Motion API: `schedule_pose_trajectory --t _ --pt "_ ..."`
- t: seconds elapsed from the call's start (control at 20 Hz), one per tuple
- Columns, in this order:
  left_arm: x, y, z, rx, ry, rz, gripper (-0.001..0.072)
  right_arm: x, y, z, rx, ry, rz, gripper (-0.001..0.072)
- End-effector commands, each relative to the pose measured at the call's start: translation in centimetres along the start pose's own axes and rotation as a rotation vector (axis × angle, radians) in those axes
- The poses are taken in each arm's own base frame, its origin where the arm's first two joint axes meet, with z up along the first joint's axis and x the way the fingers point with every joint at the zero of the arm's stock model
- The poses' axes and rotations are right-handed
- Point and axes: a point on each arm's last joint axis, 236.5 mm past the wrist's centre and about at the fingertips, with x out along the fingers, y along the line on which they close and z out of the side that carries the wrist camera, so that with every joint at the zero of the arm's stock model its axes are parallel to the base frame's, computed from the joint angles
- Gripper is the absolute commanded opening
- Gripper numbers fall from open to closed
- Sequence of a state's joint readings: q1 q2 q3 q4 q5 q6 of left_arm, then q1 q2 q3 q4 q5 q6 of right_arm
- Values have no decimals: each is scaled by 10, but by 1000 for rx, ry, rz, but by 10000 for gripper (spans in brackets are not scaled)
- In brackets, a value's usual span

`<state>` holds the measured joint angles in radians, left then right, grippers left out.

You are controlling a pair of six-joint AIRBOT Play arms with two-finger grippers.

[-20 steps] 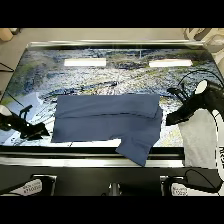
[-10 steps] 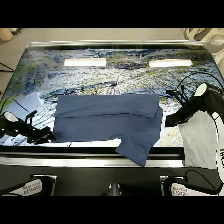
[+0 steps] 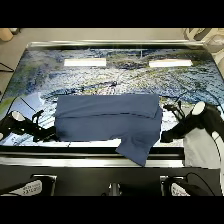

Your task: Fold the shirts.

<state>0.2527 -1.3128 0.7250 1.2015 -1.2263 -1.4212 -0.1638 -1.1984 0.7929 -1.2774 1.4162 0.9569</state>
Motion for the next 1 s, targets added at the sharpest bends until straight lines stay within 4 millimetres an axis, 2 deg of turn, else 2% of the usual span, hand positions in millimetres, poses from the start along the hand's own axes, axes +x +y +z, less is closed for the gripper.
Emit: schedule_pose_trajectory --t 0.0,0.2,0.25,0.4,0.55,0.65,0.7,0.8,0.85,0.95 --pt "-1 -1 1 15 -10 4 28 29 18 0 76 -105 58 547" --pt "-1 -1 1 15 -7 4 28 41 23 11 155 -171 96 517" --pt "-1 -1 1 15 -8 4 28 41 20 14 168 -184 87 494" --pt "-1 -1 1 15 -9 4 28 40 12 22 224 -217 62 489" --pt "-1 -1 1 15 -10 4 28 49 16 12 254 -157 96 484" --pt "-1 -1 2 15 -11 4 28 51 15 15 266 -161 103 478" --pt "-1 -1 2 15 -13 5 28 51 15 18 283 -170 105 436" --pt "-1 0 2 15 -13 5 28 54 15 19 311 -169 118 406" --pt "-1 -1 2 15 -13 5 28 57 16 17 319 -155 126 404" --pt "-1 0 2 15 -13 5 28 64 19 10 335 -126 143 338"
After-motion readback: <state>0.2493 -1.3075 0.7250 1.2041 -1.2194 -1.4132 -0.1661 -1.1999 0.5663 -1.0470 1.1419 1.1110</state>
